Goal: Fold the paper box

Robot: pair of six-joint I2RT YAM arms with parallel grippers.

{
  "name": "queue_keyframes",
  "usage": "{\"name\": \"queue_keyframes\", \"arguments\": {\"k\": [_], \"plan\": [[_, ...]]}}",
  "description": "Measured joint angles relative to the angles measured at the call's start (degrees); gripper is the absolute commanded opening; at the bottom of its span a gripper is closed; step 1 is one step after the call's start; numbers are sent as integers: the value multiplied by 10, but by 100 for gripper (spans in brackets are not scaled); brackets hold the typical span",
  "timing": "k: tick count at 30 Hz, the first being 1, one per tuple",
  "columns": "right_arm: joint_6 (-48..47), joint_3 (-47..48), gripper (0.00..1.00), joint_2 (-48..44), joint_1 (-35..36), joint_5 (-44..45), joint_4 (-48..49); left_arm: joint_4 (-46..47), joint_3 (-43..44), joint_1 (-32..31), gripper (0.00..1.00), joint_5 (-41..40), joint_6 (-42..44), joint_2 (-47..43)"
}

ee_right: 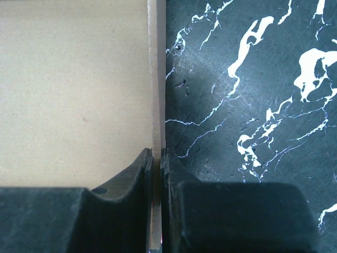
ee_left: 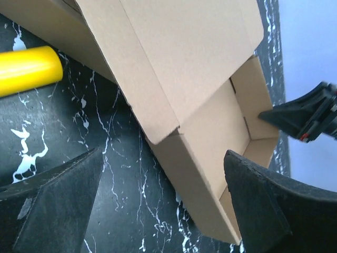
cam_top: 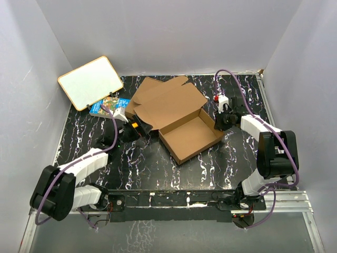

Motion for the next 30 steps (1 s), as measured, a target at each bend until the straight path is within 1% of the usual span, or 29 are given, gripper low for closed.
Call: {"name": "queue_keyframes", "arguments": {"k": [3, 8, 15, 17, 20, 22, 24, 27, 28, 30], "plan": [[-1, -5, 8, -4, 0, 0, 3, 29, 5, 34, 96, 31, -29, 26], [-1, -17, 8, -18, -1, -2, 0, 50, 30, 50, 94, 45, -66, 58], [-3, -18, 8, -22, -8, -14, -2, 55, 54, 62, 81, 30, -117, 121], [-5, -18, 8, -24, -8, -18, -3, 63, 62, 64, 74, 28, -128, 149], [-14, -20, 8, -29, -8, -24, -3, 81, 76, 64, 59, 28, -145, 197], [-20, -24, 8, -34, -8, -28, -3, 93, 88, 65, 45, 32, -150, 221], [-26, -28, 8, -36, -8, -31, -5, 106, 104, 65, 34, 39, -152, 240], [-32, -31, 8, -36, -8, -29, -6, 118, 128, 65, 14, 53, -146, 250], [-33, -32, 8, -36, -8, -28, -6, 123, 132, 65, 9, 58, -144, 250], [-33, -34, 8, -36, -9, -26, -6, 136, 136, 65, 5, 69, -133, 250]]}}
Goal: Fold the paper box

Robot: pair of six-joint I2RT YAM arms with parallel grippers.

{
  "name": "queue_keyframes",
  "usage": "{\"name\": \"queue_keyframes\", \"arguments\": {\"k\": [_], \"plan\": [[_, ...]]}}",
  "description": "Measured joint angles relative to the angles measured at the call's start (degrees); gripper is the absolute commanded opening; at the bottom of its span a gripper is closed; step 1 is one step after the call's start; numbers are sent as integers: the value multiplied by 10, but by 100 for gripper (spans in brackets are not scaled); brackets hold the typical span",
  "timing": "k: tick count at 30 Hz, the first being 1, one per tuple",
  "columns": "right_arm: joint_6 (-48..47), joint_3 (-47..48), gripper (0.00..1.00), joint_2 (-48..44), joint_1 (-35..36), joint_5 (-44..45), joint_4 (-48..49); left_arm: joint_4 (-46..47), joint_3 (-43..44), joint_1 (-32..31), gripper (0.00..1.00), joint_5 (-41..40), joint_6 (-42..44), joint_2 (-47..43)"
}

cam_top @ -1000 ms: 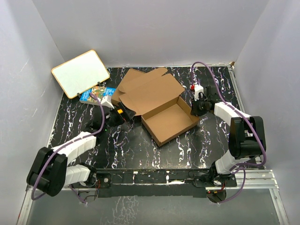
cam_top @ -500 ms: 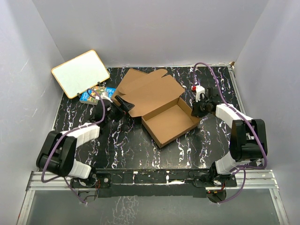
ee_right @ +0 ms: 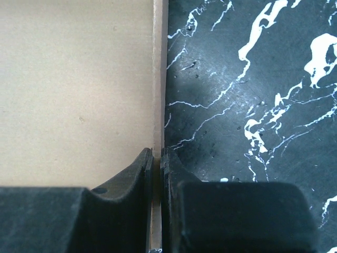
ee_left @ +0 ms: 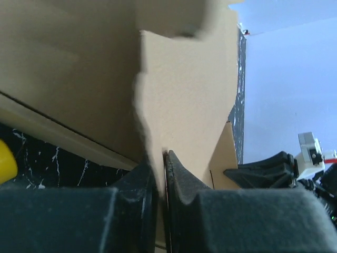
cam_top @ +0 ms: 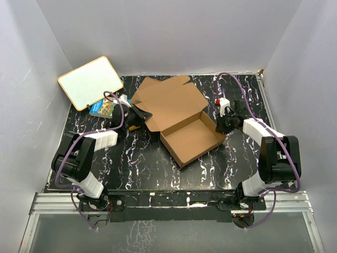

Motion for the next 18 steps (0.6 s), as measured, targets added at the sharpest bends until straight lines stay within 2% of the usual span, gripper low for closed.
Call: {"name": "queue_keyframes", "arguments": {"k": [2, 7, 12, 18], "plan": [[-1, 0, 9, 0, -2, 6, 0, 11, 0, 0, 0, 11, 13, 0], [-5, 0, 17, 0, -5, 16, 1, 64, -22, -9, 0, 30, 66, -7], [-13, -1, 23, 0, -4, 27, 5, 106, -43, -45, 0, 30, 137, -37], [-24, -1, 23, 12, 18, 66, 25, 129, -43, -75, 0, 38, 196, -73]]}}
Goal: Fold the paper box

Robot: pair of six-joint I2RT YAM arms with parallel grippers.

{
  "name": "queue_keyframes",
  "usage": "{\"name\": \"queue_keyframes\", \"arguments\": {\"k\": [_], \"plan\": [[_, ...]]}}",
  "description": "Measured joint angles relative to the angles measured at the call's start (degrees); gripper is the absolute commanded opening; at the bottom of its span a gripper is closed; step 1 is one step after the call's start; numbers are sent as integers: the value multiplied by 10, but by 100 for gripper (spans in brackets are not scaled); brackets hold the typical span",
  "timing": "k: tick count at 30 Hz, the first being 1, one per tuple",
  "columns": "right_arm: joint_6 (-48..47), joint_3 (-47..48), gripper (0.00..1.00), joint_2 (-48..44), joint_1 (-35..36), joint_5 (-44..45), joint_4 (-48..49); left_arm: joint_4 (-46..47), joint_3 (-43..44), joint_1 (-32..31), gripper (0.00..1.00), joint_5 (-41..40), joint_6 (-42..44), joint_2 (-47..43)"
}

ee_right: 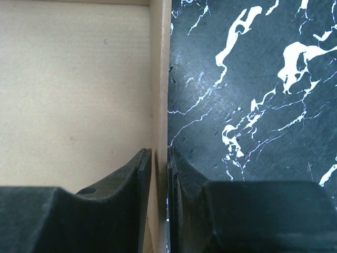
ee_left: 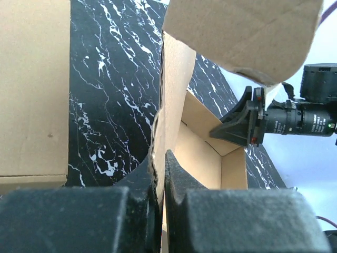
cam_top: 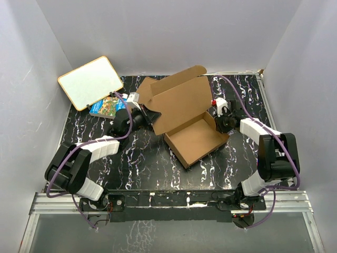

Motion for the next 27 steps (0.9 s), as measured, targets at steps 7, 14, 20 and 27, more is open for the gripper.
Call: {"name": "queue_keyframes", "arguments": {"k": [7, 14, 20, 27], "plan": [[-4, 0, 21, 22, 24, 43, 26, 0, 0, -5, 0, 1, 25, -5], [5, 0, 8, 37, 56, 116, 52, -7, -2, -7, 0, 4, 35, -7], [6, 0, 26, 39, 68, 134, 59, -17, -8, -9, 0, 5, 47, -25], [-4, 0, 46, 40, 64, 93, 43, -16, -8, -9, 0, 15, 51, -32]]}}
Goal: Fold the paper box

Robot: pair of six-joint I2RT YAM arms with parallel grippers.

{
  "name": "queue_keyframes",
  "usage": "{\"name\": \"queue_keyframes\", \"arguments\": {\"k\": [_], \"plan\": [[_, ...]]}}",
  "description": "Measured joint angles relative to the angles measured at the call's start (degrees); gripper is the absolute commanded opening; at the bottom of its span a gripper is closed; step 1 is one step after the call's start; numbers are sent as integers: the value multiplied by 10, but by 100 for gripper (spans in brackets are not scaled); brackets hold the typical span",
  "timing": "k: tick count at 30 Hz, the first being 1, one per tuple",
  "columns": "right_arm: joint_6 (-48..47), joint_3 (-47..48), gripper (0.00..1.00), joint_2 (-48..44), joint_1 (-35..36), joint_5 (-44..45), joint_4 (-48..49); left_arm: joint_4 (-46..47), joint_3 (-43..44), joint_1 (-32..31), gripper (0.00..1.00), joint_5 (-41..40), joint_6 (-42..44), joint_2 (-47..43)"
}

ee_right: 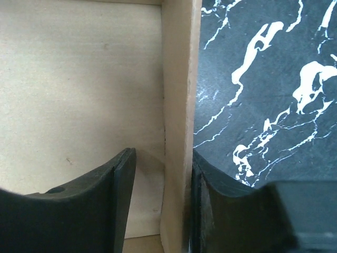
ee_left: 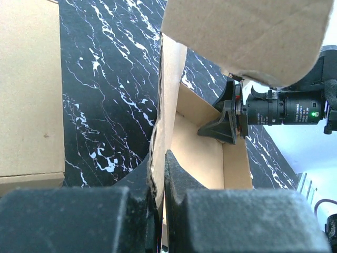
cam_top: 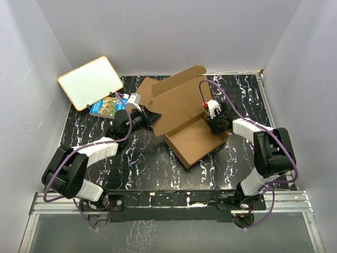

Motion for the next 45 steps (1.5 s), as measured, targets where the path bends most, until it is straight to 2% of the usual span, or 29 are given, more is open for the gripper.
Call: {"name": "queue_keyframes", "arguments": {"k": [6, 8, 13, 15, 19, 20, 21, 24, 26, 28, 34, 38, 43, 45], "plan": [[3, 0, 47, -15, -12, -35, -14, -4, 0, 0, 0, 6, 9, -3], [3, 0, 40, -20, -13, -37, -12, -6, 0, -2, 0, 9, 11, -3], [3, 0, 13, -16, -14, -17, -3, -6, 0, -3, 0, 14, 16, -3], [5, 0, 9, -11, -16, -10, 2, -6, 0, -3, 0, 15, 19, -3], [13, 0, 8, -11, -16, -5, 6, -12, 0, -3, 0, 16, 26, -3], [14, 0, 9, -11, -16, -4, 6, -13, 0, -3, 0, 16, 28, -3], [14, 0, 15, -11, -16, -4, 7, -14, 0, -3, 0, 16, 30, -3], [14, 0, 51, -11, -17, -7, 5, -16, 0, -3, 0, 17, 41, -3], [16, 1, 65, -15, -28, -32, -7, -18, 1, -3, 0, 19, 52, -4], [15, 1, 73, -33, -49, -75, -31, -22, 3, -3, 0, 23, 68, -4], [11, 1, 75, -156, -135, -244, -61, -30, 16, -3, 0, 52, 129, -4], [14, 1, 75, -194, -185, -353, -66, -30, 29, -2, 0, 76, 171, -2], [25, -2, 75, -201, -203, -421, -66, -32, 71, 9, 1, 111, 196, 36], [31, -3, 74, -202, -205, -434, -66, -28, 97, 20, 5, 130, 192, 70]]}}
